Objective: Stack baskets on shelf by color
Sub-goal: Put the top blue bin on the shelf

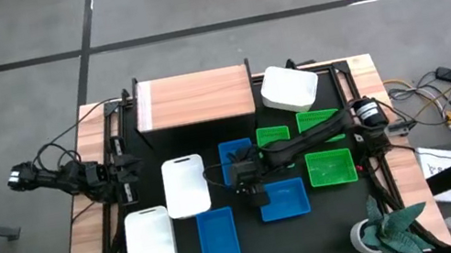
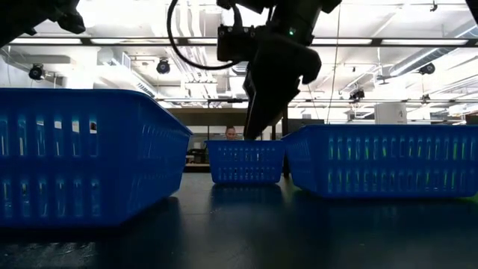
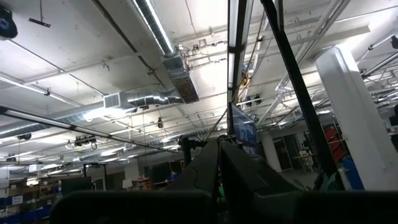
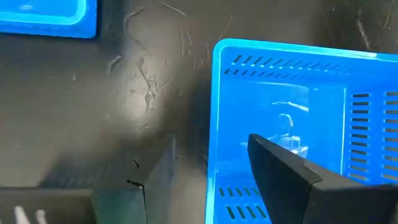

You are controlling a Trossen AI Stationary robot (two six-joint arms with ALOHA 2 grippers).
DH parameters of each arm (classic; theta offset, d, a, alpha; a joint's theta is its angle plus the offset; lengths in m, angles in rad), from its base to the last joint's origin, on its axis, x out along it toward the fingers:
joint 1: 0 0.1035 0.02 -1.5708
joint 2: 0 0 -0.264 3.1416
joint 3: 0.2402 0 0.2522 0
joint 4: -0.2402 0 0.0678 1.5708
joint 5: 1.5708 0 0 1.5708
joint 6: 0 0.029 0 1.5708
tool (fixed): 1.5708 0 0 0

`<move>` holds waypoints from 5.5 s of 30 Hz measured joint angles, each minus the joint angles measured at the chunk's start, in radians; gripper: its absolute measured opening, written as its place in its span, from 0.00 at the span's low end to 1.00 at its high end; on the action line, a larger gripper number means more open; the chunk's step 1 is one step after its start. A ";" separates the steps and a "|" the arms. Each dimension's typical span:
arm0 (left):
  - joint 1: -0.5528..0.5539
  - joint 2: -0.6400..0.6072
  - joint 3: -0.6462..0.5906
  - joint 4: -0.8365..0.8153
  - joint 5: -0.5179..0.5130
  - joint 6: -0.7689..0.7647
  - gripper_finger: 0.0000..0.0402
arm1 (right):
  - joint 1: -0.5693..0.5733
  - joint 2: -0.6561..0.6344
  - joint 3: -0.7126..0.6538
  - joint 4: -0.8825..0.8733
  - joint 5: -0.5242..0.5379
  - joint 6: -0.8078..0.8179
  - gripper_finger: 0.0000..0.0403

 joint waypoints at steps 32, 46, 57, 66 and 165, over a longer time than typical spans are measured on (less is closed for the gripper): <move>0.000 0.000 0.000 0.000 -0.004 0.001 0.00 | 0.011 0.029 0.110 -0.145 -0.001 -0.013 0.02; 0.000 0.000 0.000 0.000 -0.006 0.000 0.00 | 0.025 0.011 0.485 -0.342 0.042 -0.136 0.02; 0.000 0.000 0.000 0.000 -0.006 0.001 0.00 | -0.146 0.012 0.566 -0.231 0.105 -0.294 0.02; 0.000 -0.003 0.000 0.001 -0.006 0.001 0.00 | -0.318 0.086 0.554 -0.098 0.062 -0.368 0.02; 0.000 -0.005 0.000 0.025 -0.098 0.010 0.00 | -0.557 0.219 0.561 0.186 -0.159 -0.380 0.02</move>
